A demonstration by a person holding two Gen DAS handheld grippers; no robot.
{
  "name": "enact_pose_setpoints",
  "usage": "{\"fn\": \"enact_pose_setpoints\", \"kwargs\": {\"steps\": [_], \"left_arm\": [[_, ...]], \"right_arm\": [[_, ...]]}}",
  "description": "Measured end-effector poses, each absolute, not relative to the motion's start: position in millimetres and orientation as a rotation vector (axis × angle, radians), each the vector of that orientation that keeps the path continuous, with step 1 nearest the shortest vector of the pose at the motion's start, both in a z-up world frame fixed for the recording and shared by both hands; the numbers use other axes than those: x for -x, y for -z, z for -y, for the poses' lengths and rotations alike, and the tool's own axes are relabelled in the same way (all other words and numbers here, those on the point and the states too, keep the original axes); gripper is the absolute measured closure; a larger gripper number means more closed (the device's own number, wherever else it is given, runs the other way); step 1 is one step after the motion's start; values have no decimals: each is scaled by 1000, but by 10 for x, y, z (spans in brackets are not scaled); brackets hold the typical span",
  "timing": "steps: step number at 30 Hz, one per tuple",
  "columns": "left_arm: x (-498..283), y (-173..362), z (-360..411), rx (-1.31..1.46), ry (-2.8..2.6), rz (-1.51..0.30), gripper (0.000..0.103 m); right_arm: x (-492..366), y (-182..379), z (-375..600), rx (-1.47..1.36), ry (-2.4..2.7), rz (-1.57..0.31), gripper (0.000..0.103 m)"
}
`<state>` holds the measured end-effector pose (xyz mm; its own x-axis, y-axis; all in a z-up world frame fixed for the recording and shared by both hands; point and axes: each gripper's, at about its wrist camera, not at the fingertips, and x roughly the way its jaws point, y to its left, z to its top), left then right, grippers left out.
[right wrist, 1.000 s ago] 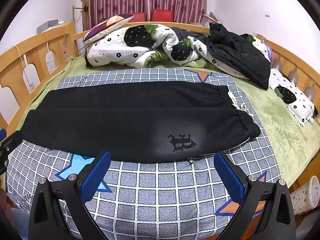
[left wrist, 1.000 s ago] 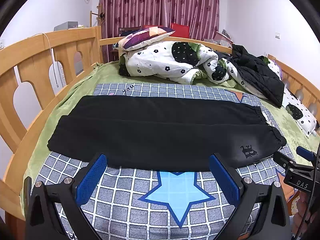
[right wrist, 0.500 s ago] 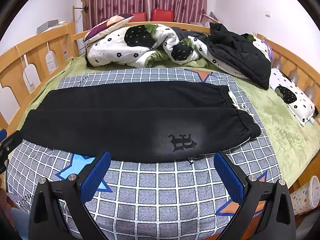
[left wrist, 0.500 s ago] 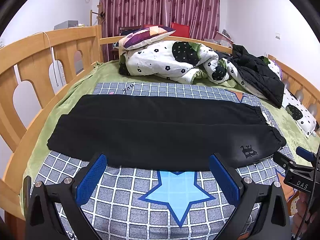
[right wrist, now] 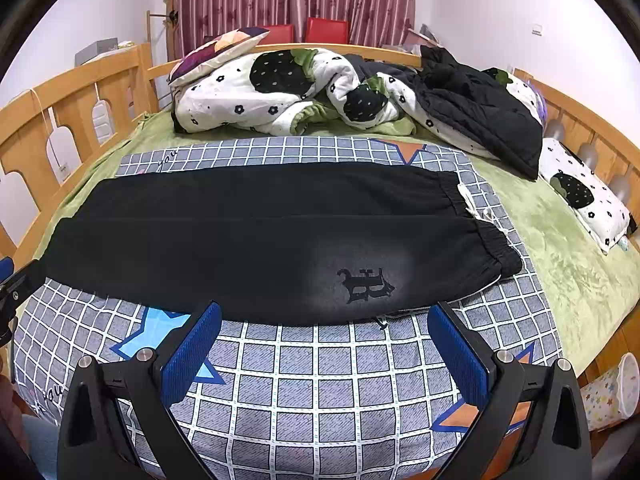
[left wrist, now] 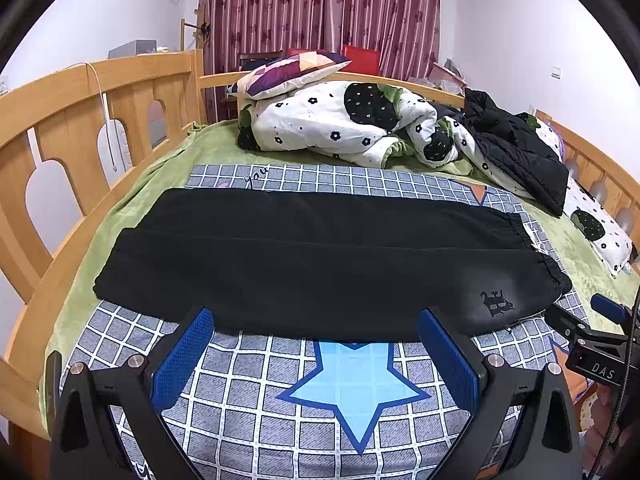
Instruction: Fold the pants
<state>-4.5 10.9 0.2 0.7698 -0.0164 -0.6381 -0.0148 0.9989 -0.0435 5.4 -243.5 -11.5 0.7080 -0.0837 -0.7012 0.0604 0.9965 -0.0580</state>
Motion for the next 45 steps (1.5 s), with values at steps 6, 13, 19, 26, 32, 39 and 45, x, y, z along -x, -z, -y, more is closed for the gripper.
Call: {"fn": "enact_pose_setpoints", "kwargs": {"steps": [6, 13, 19, 26, 32, 39, 45], "left_arm": [[47, -7, -109, 48, 1, -693, 0], [74, -58, -112, 78, 23, -670, 0], [-39, -291, -251, -23, -41, -581, 0], [-435, -184, -842, 30, -146, -634, 0], [-579, 491, -1369, 87, -155, -763, 1], [-589, 1267, -1902, 297, -157, -829, 7], [-864, 1629, -2149, 495, -122, -879, 10]], "right_arm": [[-61, 110, 2396, 42, 78, -777, 2], [-88, 94, 2380, 8, 25, -800, 2], [19, -393, 2455, 35, 1, -663, 2], [-284, -756, 2936, 72, 37, -588, 2], [-705, 124, 3734, -137, 53, -815, 18], [-632, 1193, 4135, -248, 79, -933, 37], [-760, 1517, 4365, -400, 84, -894, 37]]}}
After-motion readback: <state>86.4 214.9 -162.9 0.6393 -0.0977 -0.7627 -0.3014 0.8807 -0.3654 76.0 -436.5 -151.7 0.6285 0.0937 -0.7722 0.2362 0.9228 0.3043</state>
